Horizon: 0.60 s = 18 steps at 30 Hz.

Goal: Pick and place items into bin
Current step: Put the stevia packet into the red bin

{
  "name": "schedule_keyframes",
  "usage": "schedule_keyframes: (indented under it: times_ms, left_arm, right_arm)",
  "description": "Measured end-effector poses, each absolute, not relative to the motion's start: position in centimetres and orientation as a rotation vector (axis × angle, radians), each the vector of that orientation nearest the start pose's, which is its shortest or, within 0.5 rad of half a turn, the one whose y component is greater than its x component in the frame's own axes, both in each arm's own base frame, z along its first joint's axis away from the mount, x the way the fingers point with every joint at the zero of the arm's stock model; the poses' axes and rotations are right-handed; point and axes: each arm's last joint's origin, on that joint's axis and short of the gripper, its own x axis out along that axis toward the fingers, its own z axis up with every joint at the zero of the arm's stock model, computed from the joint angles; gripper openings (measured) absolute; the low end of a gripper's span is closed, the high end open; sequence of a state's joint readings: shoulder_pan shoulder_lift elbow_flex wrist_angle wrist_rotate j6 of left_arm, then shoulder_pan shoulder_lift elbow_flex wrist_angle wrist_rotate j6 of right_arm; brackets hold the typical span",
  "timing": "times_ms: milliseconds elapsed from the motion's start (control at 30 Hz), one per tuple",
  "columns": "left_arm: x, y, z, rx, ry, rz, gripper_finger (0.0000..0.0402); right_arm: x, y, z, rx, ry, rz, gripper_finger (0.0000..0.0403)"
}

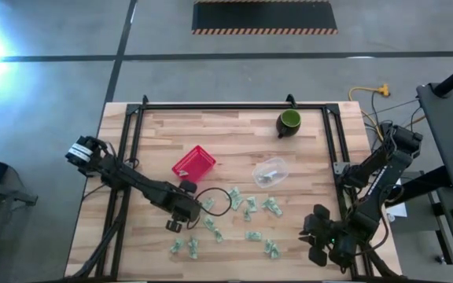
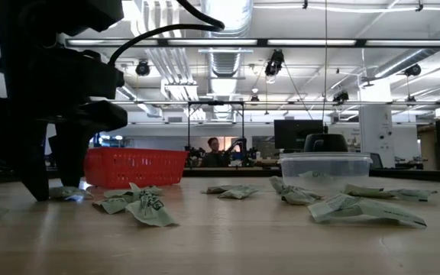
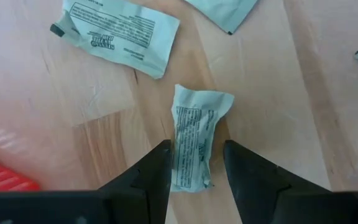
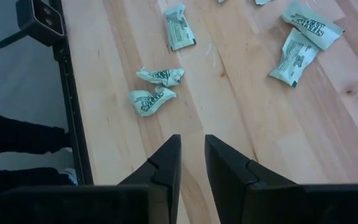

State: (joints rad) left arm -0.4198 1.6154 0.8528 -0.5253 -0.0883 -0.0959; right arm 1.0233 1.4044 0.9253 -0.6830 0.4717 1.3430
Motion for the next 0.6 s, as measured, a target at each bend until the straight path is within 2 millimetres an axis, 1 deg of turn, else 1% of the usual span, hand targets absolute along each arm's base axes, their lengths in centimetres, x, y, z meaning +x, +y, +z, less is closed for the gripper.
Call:
schedule_keyframes:
  times_ms: [233,433,500,600]
  left_arm:
    - [25.4,-11.1,14.9,0.226,1.263,-0.218,0.0061]
    - [25.5,-11.1,15.1,0.192,1.265,-0.169,0.0028]
    - [25.7,-11.1,15.5,0.177,1.250,-0.158,0.0021]
    - [25.9,-11.2,16.8,0.146,1.212,-0.146,0.0012]
  right_arm:
    - [14.6,21.4,21.8,0.436,0.958,-0.152,0.0063]
    - [14.6,21.4,21.8,0.436,0.958,-0.152,0.0063]
    - [14.6,21.4,21.8,0.436,0.958,-0.152,0.0063]
    - [14.6,21.4,21.8,0.433,0.958,-0.150,0.0061]
